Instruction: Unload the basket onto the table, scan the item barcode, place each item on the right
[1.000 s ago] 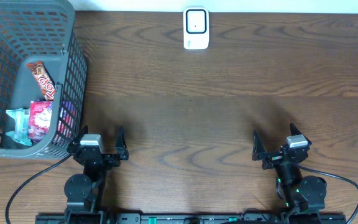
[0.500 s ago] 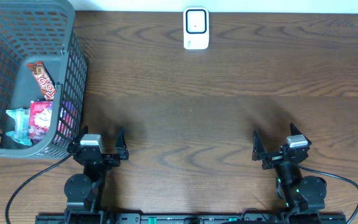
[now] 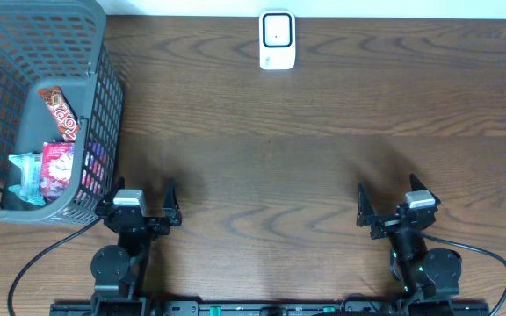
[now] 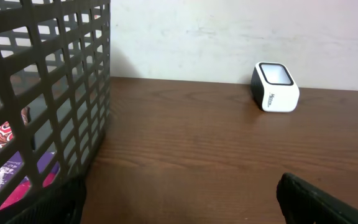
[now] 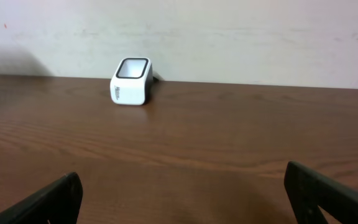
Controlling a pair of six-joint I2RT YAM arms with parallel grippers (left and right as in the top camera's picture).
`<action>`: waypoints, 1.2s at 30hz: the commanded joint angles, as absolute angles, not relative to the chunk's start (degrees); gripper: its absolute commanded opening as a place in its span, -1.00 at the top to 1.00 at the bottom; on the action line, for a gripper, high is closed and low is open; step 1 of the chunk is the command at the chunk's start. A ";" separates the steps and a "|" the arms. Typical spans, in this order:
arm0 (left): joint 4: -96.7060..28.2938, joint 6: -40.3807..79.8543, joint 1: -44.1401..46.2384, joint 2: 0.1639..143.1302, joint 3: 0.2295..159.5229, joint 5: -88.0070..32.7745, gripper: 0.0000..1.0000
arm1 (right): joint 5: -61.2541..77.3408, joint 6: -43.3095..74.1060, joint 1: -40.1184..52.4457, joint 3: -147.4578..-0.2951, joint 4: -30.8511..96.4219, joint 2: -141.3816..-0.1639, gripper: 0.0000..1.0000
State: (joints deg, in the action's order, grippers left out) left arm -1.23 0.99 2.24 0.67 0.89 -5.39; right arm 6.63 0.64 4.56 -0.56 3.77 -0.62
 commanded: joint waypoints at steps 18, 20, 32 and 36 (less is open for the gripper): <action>39.27 22.76 1.80 1.39 9.67 -33.78 -0.96 | 6.52 0.80 4.60 -0.32 3.81 -0.49 -0.99; 39.09 20.82 1.78 3.95 14.15 -31.33 -0.95 | 6.55 0.80 4.60 -0.32 3.81 -0.49 -0.98; -5.74 -1.93 -5.48 49.21 71.18 -9.89 -0.95 | 6.55 0.80 4.58 -0.32 3.81 -0.49 -0.98; -21.02 -1.67 -13.50 65.23 89.80 -11.07 -0.95 | 6.55 0.80 4.60 -0.32 3.81 -0.49 -0.98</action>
State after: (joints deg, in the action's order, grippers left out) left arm -15.57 0.30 -8.69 55.83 79.20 -14.33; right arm 6.63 0.64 4.56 -0.51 3.70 -0.73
